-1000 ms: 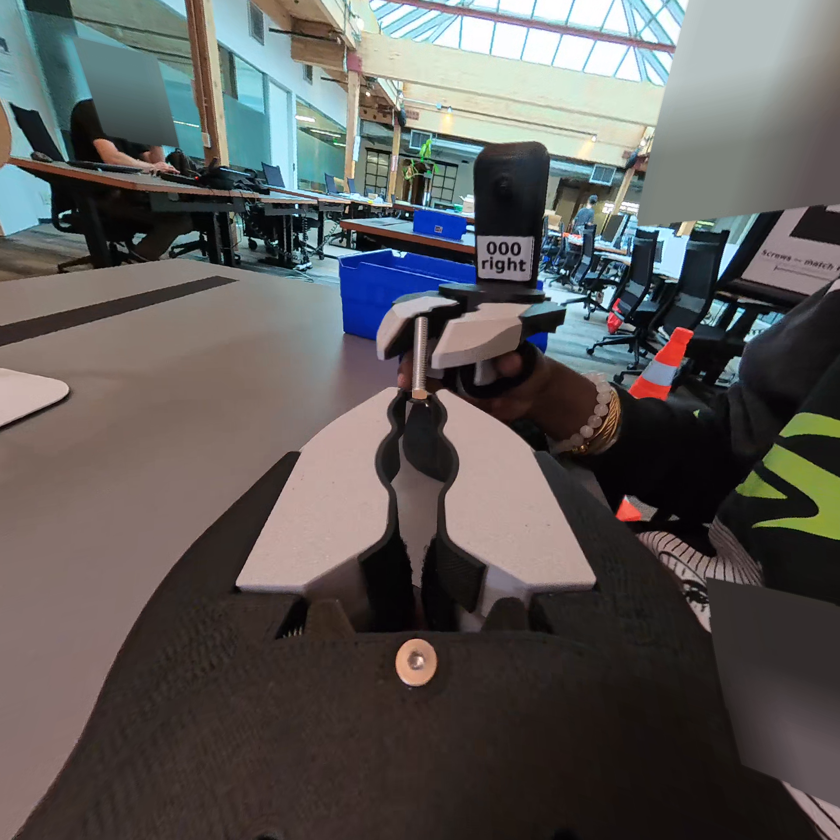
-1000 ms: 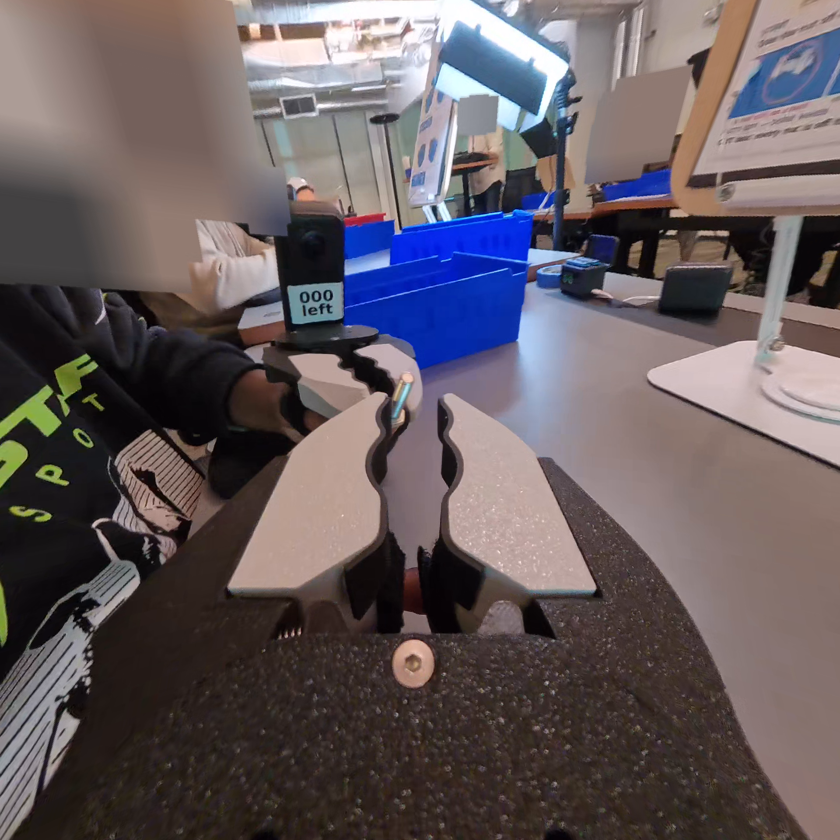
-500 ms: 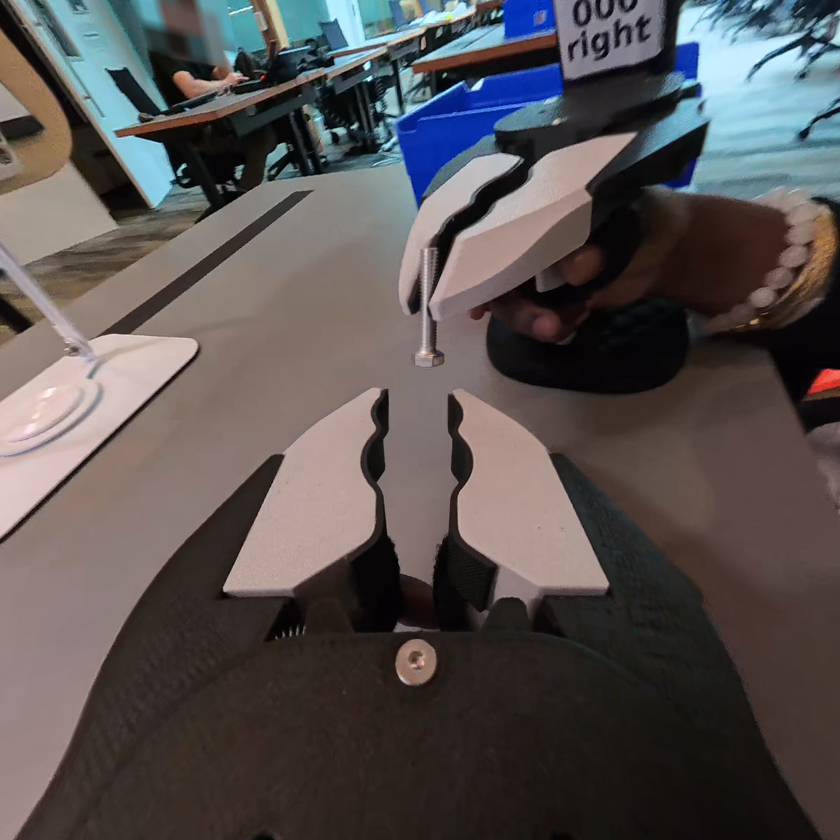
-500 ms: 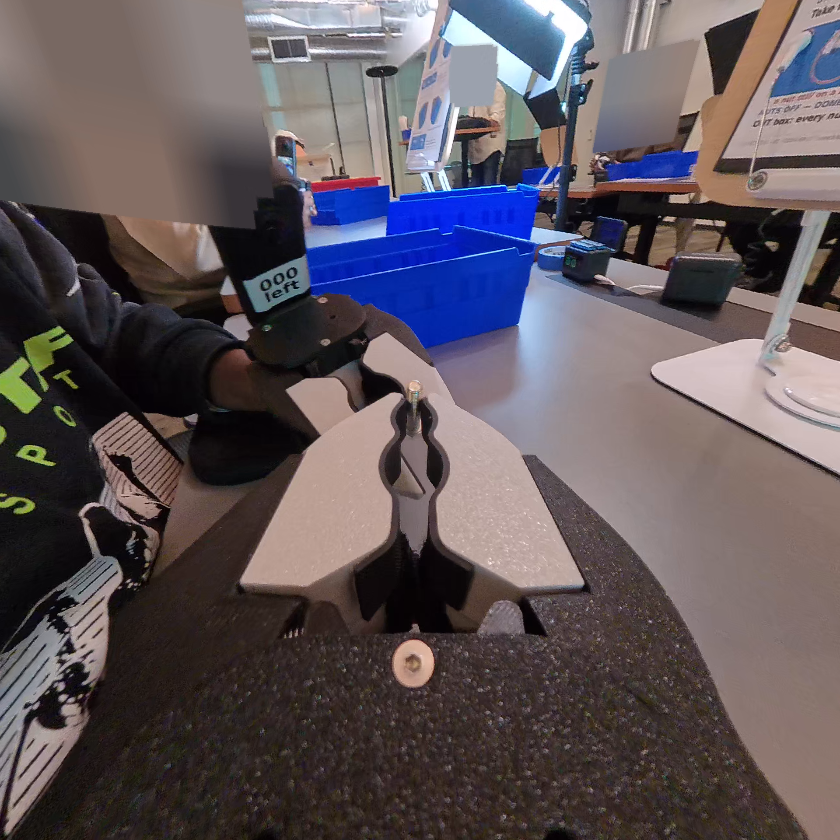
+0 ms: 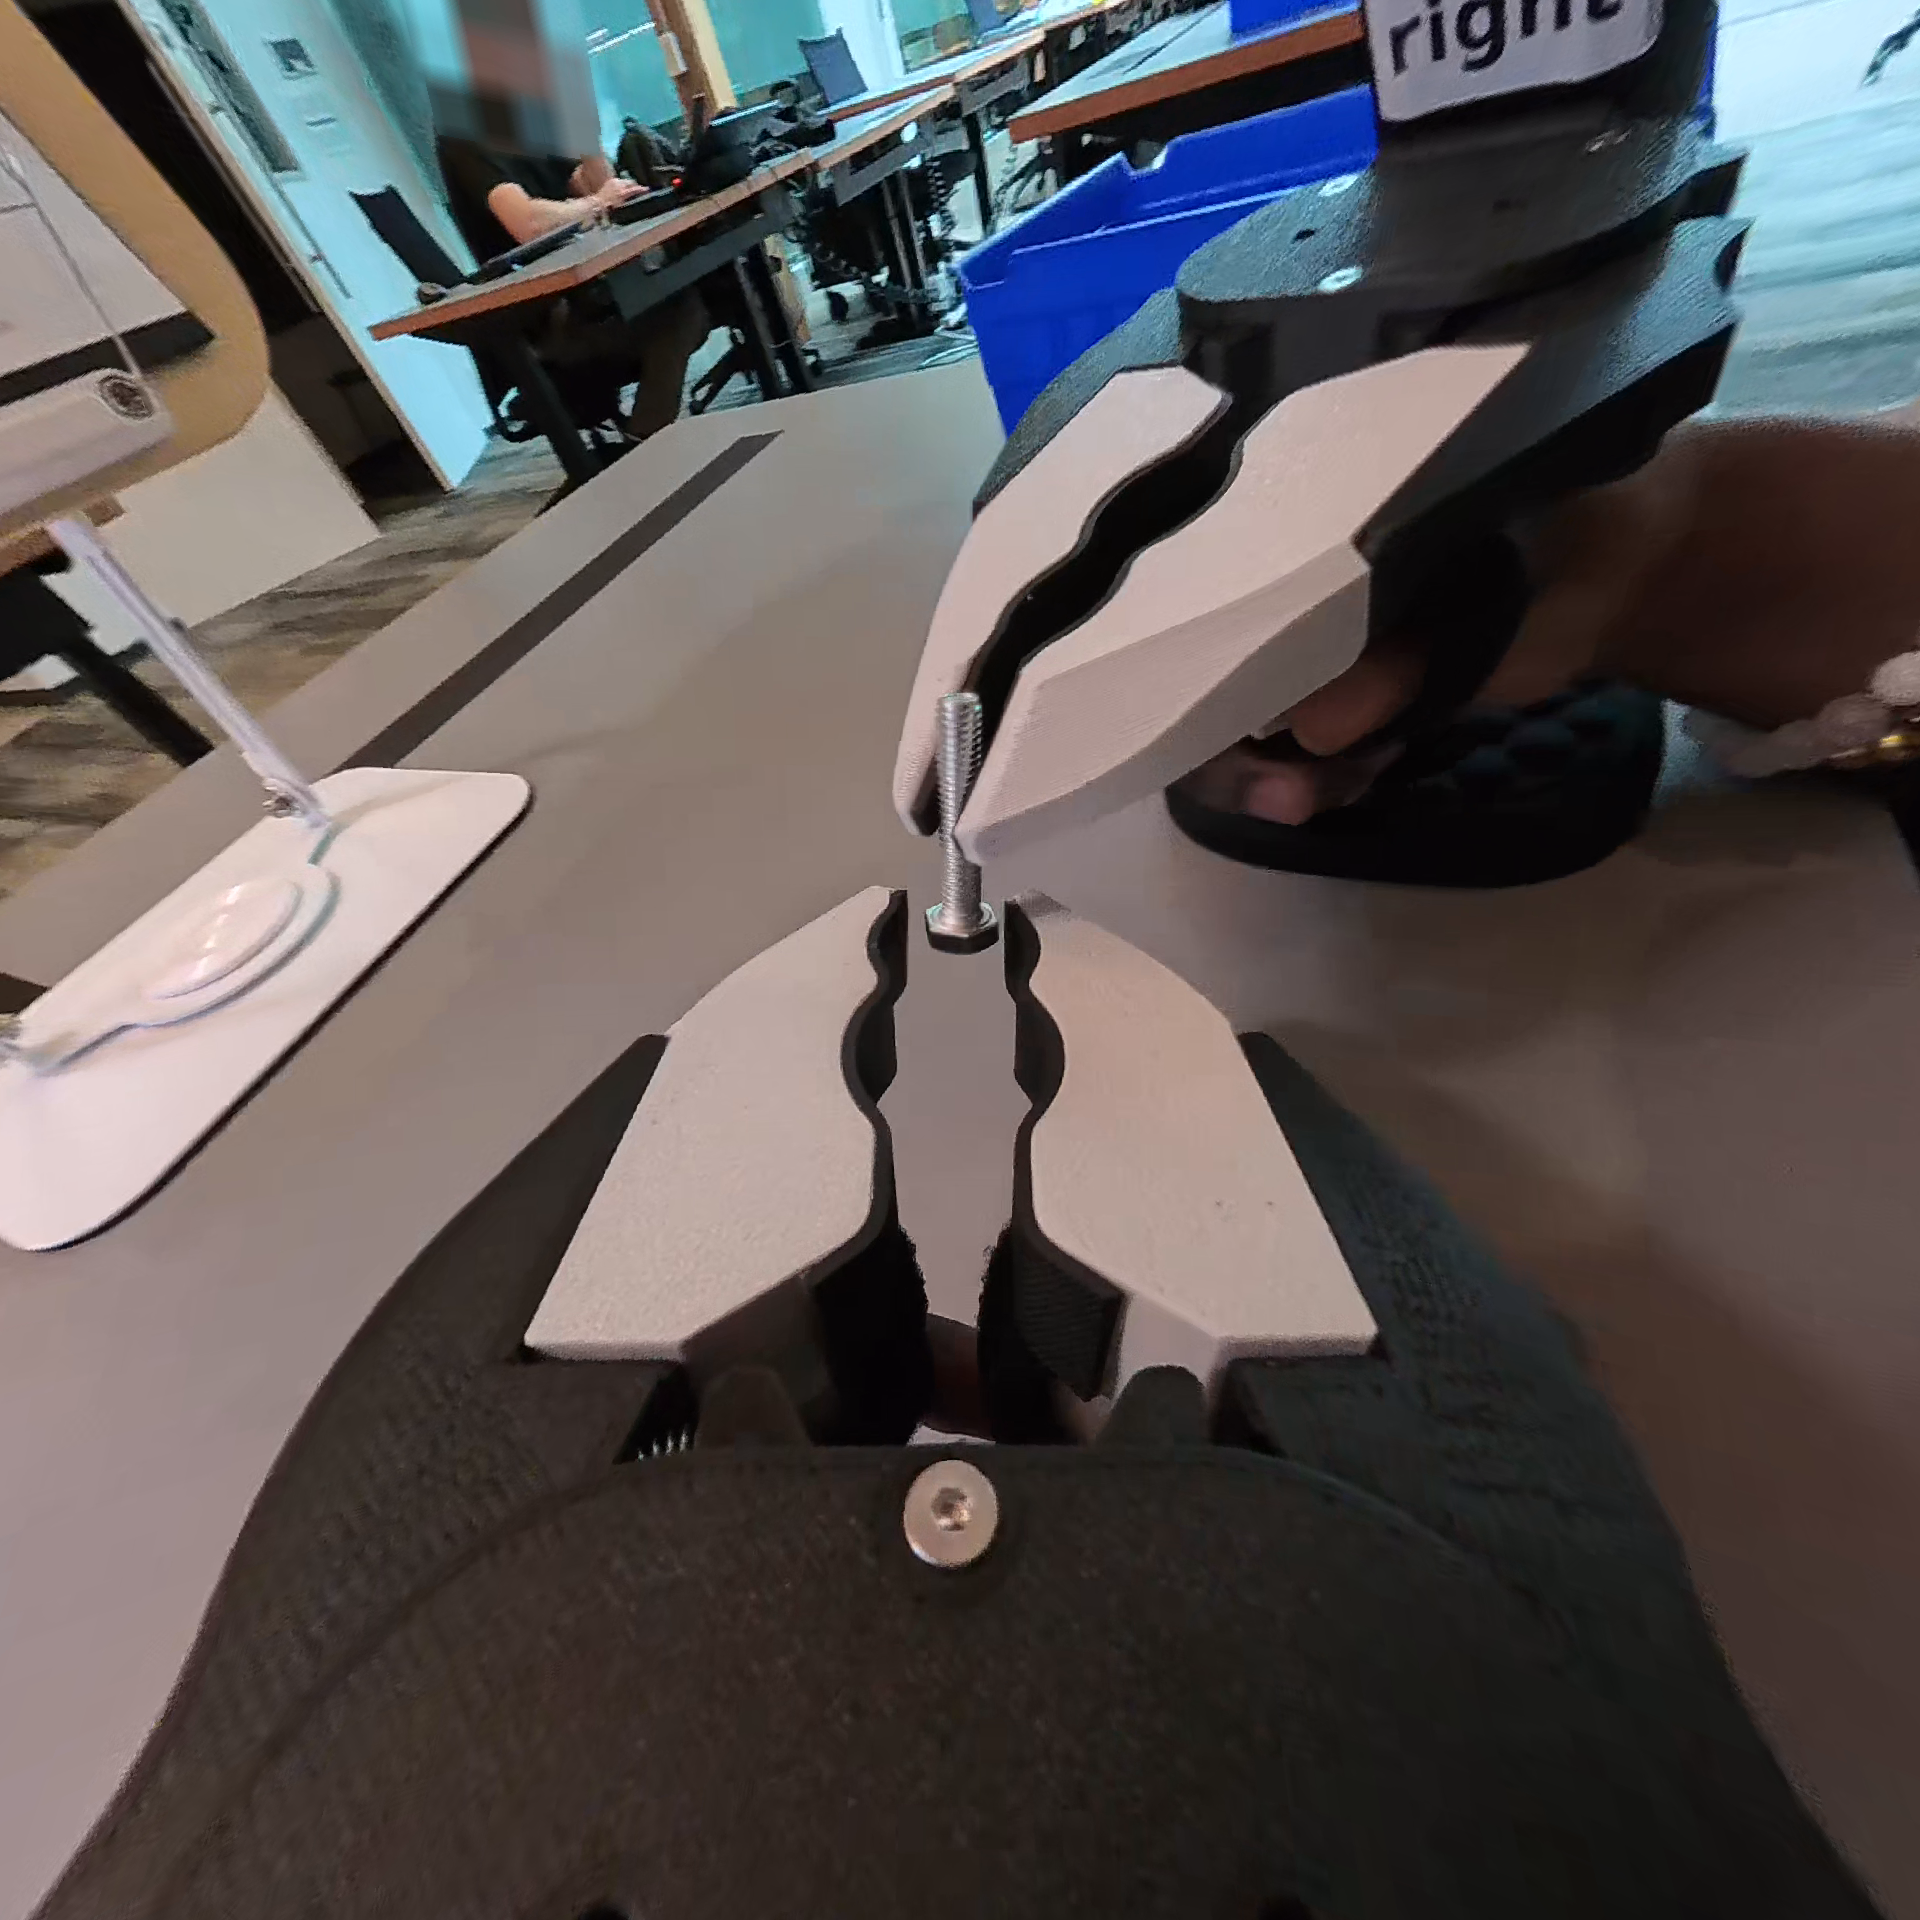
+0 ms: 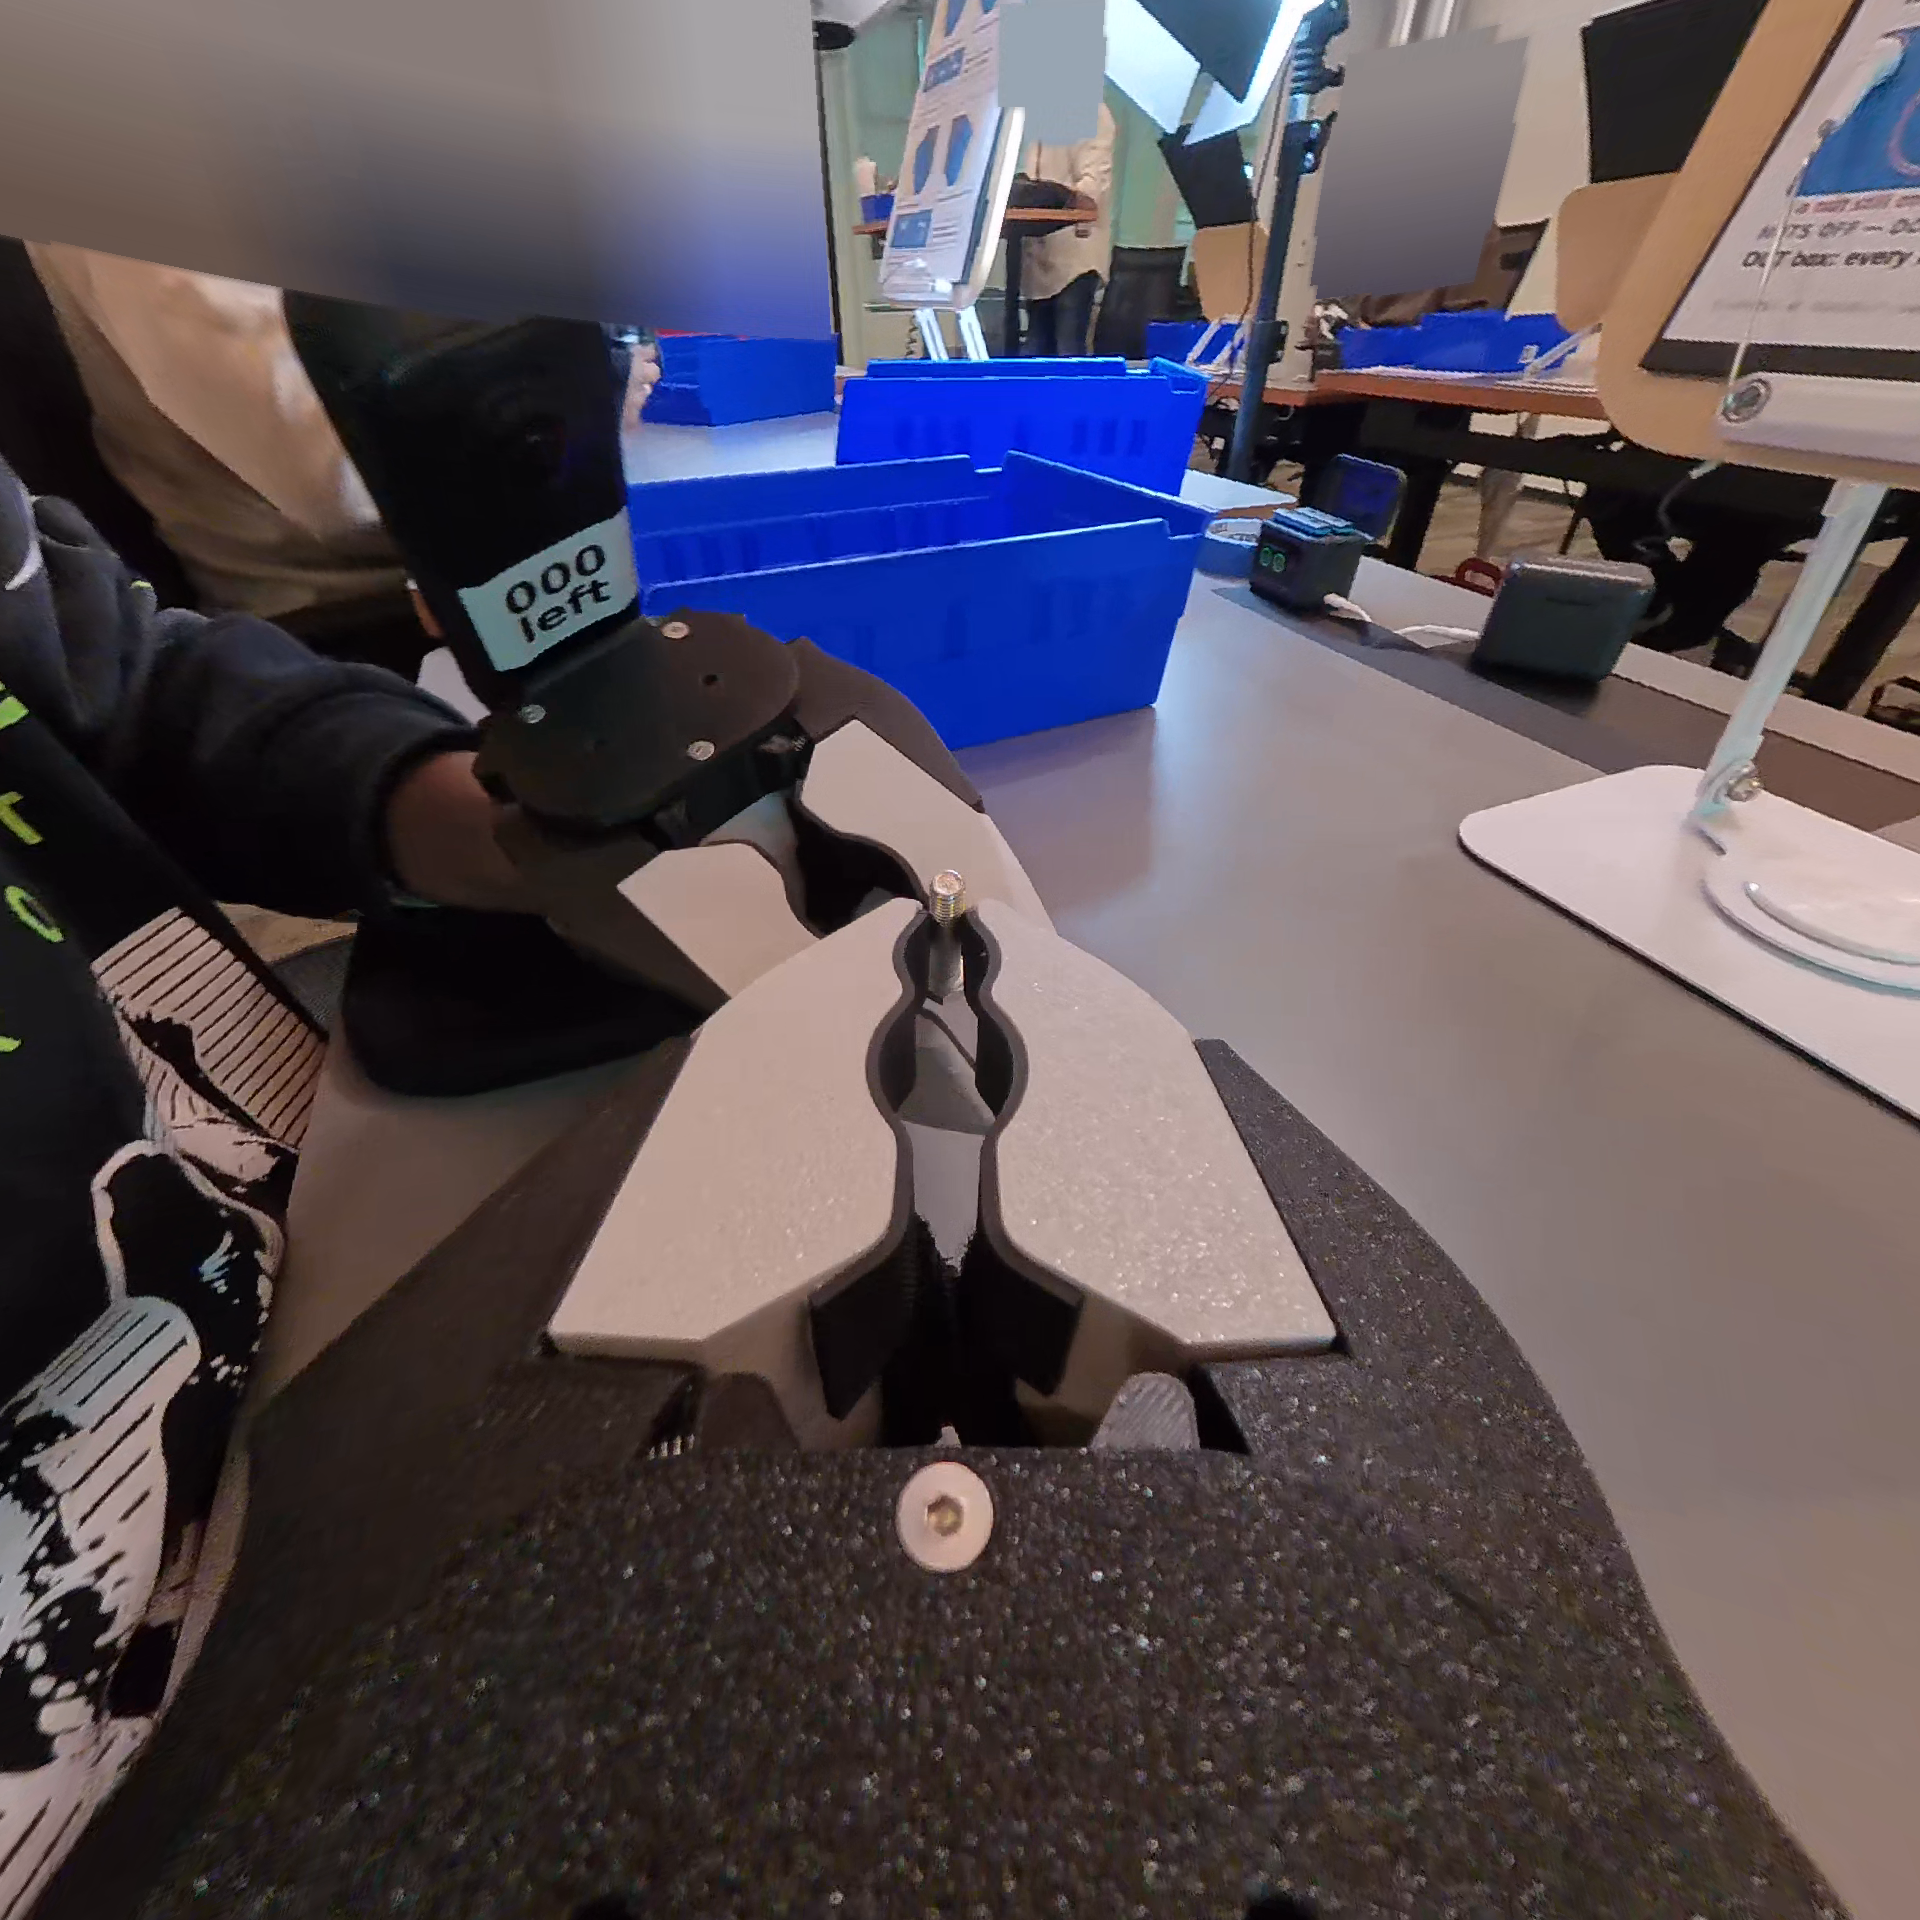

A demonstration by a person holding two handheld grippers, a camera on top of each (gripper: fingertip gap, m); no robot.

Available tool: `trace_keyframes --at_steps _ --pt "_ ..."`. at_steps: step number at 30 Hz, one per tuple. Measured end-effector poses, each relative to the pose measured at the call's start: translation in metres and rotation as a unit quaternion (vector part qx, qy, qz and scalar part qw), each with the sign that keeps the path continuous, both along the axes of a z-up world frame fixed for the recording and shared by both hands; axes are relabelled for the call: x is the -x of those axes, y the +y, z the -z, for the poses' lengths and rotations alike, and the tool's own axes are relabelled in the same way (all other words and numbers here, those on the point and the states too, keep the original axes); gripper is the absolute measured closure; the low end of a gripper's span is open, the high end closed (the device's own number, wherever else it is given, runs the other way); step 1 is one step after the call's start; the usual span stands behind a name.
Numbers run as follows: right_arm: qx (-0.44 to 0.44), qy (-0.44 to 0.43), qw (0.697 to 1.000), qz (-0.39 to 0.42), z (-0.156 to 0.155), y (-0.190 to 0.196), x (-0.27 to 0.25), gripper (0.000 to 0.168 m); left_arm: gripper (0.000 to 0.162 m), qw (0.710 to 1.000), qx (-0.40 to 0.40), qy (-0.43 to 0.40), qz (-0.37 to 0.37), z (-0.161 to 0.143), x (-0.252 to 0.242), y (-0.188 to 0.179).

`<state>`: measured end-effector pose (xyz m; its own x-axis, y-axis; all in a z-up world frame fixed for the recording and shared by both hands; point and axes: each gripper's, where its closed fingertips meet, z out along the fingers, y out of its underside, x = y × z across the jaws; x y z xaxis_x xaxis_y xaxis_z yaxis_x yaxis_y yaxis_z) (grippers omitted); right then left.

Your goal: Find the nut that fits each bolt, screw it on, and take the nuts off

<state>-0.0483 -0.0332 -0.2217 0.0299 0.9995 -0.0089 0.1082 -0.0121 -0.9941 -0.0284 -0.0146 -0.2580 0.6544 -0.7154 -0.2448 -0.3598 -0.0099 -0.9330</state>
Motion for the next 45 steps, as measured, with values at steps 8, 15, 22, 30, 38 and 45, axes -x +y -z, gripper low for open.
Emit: trace_keyframes --at_steps 8,15,22,30,38,45 --pt "-0.017 -0.006 1.000 0.010 0.002 0.000 0.002 0.163 0.151 1.000 0.005 0.015 -0.012 0.004 0.003 0.002" --pt "-0.005 -0.003 1.000 0.029 0.002 0.002 0.004 0.163 0.152 0.999 -0.001 0.027 -0.029 0.005 0.006 0.005" --pt "0.011 -0.002 0.999 0.052 0.004 0.006 0.006 0.163 0.153 0.998 -0.003 0.034 -0.043 0.006 0.009 0.007" --pt "0.019 -0.007 0.998 0.064 0.006 0.008 0.008 0.163 0.153 0.998 -0.004 0.043 -0.051 0.007 0.012 0.009" --pt "0.015 -0.015 0.996 0.083 0.009 0.009 0.011 0.163 0.155 0.995 -0.004 0.071 -0.064 0.011 0.016 0.011" --pt "0.031 -0.020 0.998 0.054 0.010 0.006 0.010 0.152 0.156 0.998 0.049 0.003 -0.029 0.009 0.009 0.004"
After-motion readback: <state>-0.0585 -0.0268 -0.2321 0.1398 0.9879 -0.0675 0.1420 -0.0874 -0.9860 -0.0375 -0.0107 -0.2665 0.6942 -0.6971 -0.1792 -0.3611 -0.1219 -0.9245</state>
